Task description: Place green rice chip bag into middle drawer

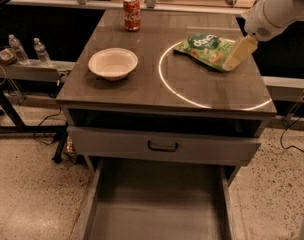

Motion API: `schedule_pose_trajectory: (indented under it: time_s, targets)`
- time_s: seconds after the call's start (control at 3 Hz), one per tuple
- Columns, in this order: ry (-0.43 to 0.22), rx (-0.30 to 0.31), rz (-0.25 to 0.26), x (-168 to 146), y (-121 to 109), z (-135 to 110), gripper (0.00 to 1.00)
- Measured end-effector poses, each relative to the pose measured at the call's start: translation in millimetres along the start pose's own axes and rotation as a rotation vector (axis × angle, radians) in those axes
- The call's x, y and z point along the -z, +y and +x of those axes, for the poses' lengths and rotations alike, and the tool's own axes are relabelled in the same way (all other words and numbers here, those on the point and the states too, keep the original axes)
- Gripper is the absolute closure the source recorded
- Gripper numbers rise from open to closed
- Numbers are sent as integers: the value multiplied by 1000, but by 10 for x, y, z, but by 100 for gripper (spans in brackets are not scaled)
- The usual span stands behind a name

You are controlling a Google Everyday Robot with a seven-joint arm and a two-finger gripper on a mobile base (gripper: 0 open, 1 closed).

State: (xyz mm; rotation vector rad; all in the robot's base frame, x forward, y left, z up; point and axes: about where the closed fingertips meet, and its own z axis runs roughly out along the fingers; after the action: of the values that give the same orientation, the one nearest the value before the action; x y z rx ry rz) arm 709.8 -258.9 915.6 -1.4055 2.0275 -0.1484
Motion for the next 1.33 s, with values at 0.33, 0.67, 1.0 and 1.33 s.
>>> schedule_pose_trajectory:
  time_s: [0.33, 0.67, 1.0, 1.33]
  targets:
    - [-36, -136, -45, -504, -123, 69, 0]
    - [-40, -218, -65, -738, -186, 147, 0]
    - [-49, -285, -83, -757, -196, 196, 17]
    - [-60, -310, -82, -660, -222, 180, 41]
